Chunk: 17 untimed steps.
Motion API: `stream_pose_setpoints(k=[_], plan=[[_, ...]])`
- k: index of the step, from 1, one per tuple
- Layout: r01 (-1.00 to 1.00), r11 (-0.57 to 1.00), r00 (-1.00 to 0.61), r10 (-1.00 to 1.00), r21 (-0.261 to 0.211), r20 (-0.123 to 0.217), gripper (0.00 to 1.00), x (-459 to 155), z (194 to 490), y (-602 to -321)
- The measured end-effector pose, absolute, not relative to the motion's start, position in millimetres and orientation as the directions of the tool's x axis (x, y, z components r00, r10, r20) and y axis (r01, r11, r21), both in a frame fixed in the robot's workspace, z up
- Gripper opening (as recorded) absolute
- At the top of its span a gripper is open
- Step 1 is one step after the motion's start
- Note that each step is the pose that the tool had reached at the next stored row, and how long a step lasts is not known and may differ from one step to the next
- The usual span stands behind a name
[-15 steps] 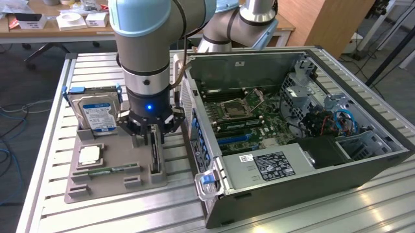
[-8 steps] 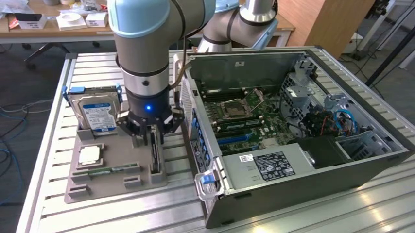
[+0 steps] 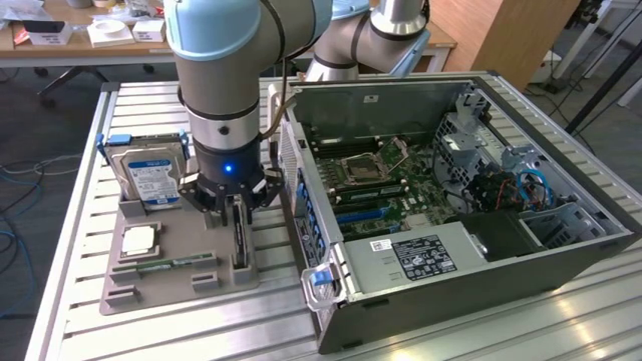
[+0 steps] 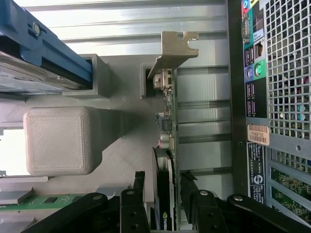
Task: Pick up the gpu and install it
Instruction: 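Pick up the gpu and move the gpu toward the slot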
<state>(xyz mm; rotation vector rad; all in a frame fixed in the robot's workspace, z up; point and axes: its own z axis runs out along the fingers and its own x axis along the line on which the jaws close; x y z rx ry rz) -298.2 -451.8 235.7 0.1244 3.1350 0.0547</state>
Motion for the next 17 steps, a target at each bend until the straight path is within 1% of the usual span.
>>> stream_pose_setpoints(k=[17], plan=[[0.079, 0.996, -0.997, 0.079, 0.035, -0.002, 0.43, -298.3, 232.6, -453.6]])
